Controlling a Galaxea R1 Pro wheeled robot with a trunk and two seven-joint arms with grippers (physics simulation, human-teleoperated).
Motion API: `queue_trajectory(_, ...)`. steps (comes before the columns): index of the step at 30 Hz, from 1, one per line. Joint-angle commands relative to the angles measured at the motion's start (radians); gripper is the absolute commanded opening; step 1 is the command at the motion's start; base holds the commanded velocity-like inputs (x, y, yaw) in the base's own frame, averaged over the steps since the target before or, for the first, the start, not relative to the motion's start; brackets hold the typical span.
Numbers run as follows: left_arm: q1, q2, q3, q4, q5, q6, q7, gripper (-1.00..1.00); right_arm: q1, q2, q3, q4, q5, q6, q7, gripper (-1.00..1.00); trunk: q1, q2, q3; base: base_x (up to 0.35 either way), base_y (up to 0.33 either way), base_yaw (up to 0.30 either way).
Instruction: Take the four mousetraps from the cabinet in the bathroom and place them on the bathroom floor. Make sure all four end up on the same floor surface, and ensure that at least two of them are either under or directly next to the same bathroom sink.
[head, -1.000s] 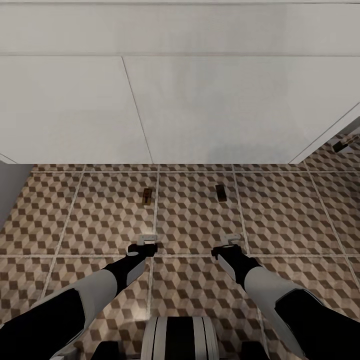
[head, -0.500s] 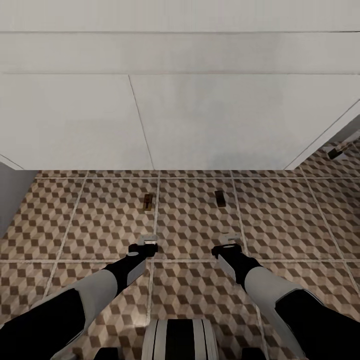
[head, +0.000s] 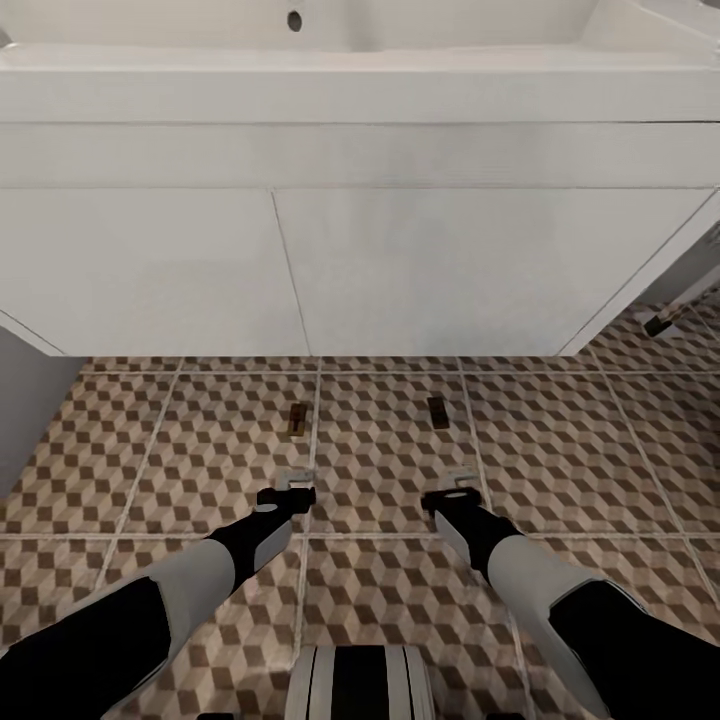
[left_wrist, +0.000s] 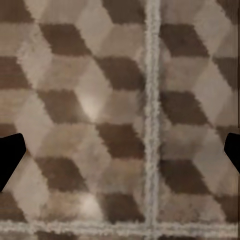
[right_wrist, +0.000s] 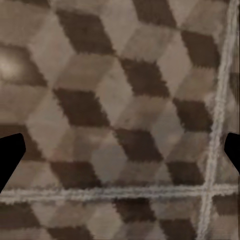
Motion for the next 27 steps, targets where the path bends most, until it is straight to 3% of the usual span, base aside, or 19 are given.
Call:
queue_trajectory(1, 0.0, 0.0, -0.008, -0.001, 0.009, -0.003, 0.005, 1.0, 0.0, 0.0, 0.009, -0.002, -0.008, 0.0, -0.006, 1.0, -0.001, 0.0, 0.003, 0.0, 0.0, 0.0)
queue_trajectory(7, 0.0, -0.003, -0.008, 0.0, 0.009, -0.003, 0.008, 1.0, 0.002, 0.002, 0.01, -0.001, -0.006, -0.044, -0.006, 1.0, -0.003, 0.001, 0.027, 0.0, 0.0, 0.0)
queue_trajectory(27, 0.016, -0.006, -0.009, 0.005, 0.011, -0.002, 0.008, 1.0, 0.015, 0.003, 0.013, 0.011, -0.002, -0.178, -0.006, 1.0, -0.08, 0.141, 0.089, 0.0, 0.0, 0.0)
